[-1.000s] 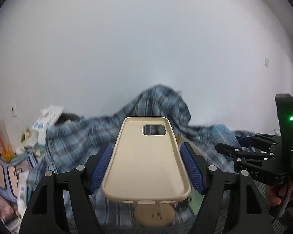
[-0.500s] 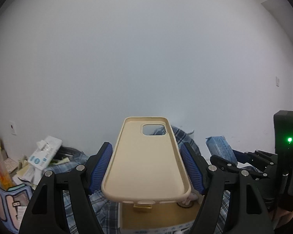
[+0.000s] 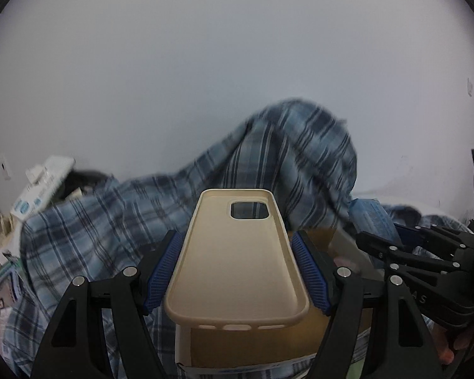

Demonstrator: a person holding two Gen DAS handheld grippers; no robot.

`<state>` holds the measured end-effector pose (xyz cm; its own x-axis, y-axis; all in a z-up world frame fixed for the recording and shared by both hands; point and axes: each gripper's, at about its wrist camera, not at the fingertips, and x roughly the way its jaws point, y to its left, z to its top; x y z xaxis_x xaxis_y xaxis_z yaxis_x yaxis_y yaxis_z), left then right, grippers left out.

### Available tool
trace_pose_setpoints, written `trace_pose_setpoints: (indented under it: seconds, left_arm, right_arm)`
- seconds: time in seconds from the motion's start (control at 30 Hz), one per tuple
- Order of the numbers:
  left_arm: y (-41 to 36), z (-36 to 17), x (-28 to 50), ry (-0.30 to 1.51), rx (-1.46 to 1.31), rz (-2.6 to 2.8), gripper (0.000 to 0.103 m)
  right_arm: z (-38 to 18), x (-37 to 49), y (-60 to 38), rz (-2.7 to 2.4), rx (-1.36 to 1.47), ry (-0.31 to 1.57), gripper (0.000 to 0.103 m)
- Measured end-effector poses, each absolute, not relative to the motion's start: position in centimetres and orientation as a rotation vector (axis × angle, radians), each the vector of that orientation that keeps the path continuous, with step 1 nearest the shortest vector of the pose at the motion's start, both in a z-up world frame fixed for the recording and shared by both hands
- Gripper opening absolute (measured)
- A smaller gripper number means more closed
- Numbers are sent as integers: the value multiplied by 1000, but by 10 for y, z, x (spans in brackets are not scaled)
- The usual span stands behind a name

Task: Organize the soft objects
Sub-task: 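Lower the phone case into the box with the left gripper while the right gripper drops the blue packet in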

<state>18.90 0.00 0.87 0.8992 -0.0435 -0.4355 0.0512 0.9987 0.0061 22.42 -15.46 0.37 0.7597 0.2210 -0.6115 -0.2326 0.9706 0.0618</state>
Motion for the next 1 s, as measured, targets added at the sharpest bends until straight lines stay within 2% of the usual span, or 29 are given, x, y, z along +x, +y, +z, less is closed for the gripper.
trace_pose_setpoints:
  seconds: [0.2,0.47,0.5,0.53,0.6,1.0]
  left_arm:
    - [11,-22,203,556,-24,-57,74]
    - [5,-37,208,589,21,-53,75]
    - [5,-37,208,587,24,-46,77]
    - [5,-37,208,584,30,-37,87]
    - [5,-35,207,565,37,-15,93]
    - [9,-1,186,439,14,-9,93]
  right_arm:
    - [-25,227,-144,290,-42,752,36]
    - [-31,229,-143,304,-41,778,37]
    - [-31,229,-143,303,-40,776,44]
    - [-31,229,-144,297,-41,772,64]
    - [-28,228,-146,274,-30,741,79]
    - [8,225,-169,252,52,671,79]
